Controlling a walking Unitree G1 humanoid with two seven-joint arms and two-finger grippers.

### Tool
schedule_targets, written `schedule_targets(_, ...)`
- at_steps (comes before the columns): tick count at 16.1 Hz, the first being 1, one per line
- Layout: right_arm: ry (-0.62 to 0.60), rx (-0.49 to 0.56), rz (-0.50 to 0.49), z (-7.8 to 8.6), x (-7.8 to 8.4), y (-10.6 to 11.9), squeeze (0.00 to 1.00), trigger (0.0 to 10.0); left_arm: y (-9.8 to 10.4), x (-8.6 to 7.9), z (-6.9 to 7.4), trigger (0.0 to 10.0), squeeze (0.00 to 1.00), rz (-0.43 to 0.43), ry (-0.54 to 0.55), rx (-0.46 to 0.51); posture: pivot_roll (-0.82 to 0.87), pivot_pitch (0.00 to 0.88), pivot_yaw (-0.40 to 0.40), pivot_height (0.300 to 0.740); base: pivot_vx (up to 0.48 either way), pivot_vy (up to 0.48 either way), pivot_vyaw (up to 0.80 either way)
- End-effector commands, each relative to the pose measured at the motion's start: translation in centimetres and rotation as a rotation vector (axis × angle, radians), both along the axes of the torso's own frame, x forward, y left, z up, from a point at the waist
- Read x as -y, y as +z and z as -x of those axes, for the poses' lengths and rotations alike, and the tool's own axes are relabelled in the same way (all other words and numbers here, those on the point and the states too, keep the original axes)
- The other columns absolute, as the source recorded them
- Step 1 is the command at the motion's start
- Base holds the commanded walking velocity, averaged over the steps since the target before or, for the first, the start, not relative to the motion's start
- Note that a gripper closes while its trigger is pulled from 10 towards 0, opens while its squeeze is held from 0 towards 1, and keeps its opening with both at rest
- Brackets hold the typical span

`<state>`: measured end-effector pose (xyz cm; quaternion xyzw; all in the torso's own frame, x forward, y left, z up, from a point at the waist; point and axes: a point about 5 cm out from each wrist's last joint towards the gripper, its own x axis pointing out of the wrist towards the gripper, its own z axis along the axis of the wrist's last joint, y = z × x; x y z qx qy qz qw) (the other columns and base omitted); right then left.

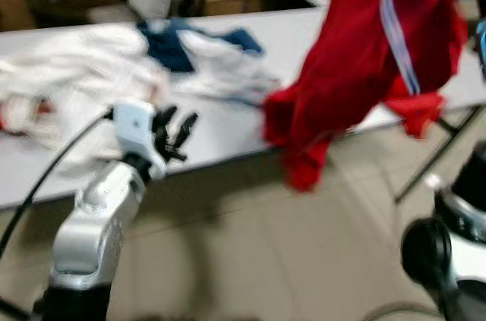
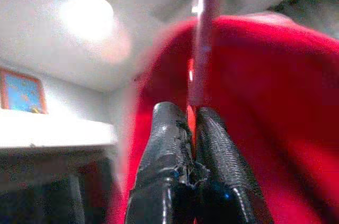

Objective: Hang hanger

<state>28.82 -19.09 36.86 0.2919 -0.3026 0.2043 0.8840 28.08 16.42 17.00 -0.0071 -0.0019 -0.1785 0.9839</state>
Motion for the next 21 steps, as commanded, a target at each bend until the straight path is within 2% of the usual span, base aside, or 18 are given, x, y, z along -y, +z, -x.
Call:
schedule_targets(1,-0.053,-0.068,-0.005,-0.9,0.8,-2.1,0.00,10.0,-0.2,0.3,-0.2,10.0,0.00,-0.005,0.016,-0.004,-0.13,0.000,0.004,0.740,0.000,0.000,0.00)
schedule_targets(3,-0.072,-0.113,-0.014,-1.3,1.1,-3.5,0.00,10.0,-0.4,0.2,-0.4,10.0,0.00,0.007,0.052,-0.016,-0.13,0.000,0.003,0.740,0.000,0.000,0.00)
schedule_targets(6,0.012,-0.115,-0.001,-1.1,0.4,-3.7,0.00,10.0,-0.7,0.3,-0.4,10.0,0.00,-0.007,0.047,-0.021,-0.13,0.000,0.001,0.740,0.000,0.000,0.00)
schedule_targets(9,0.075,-0.146,0.049,-0.4,0.1,-4.9,0.00,10.0,-1.8,0.0,-0.1,10.0,0.00,-0.088,0.065,-0.058,-0.12,0.000,-0.009,0.740,0.000,0.000,0.00)
schedule_targets(11,0.132,-0.323,0.231,0.6,-1.2,-9.5,0.00,10.0,-2.4,-0.1,0.0,10.0,0.00,-0.121,0.059,-0.083,-0.12,0.000,-0.007,0.740,0.000,0.000,0.80)
schedule_targets(14,0.220,-0.391,0.260,1.7,-2.2,-11.7,0.00,10.0,-2.8,0.2,0.2,10.0,0.00,-0.143,0.042,-0.097,-0.13,0.000,-0.002,0.740,0.000,0.000,0.80)
schedule_targets(17,0.316,-0.431,0.301,3.0,-2.4,-13.6,0.00,10.0,-3.0,0.0,0.5,10.0,0.00,-0.125,0.026,-0.114,-0.13,0.000,0.000,0.740,0.000,0.000,0.80)
schedule_targets(19,0.372,-0.442,0.332,3.9,-2.4,-14.7,0.00,10.0,-3.3,-0.4,0.9,10.0,0.00,-0.115,-0.014,-0.138,-0.13,0.000,-0.008,0.740,0.000,0.000,0.80)
schedule_targets(20,0.365,-0.488,0.397,4.5,-1.8,-16.5,0.00,10.0,-3.2,-0.7,1.3,10.0,0.00,-0.127,-0.034,-0.124,-0.12,0.000,-0.014,0.740,0.000,0.000,0.80)
schedule_targets(21,0.348,-0.506,0.420,4.5,-1.6,-17.0,0.00,10.0,-3.3,-0.7,1.3,10.0,0.00,-0.131,-0.026,-0.123,-0.12,0.000,-0.014,0.740,0.000,0.000,0.80)
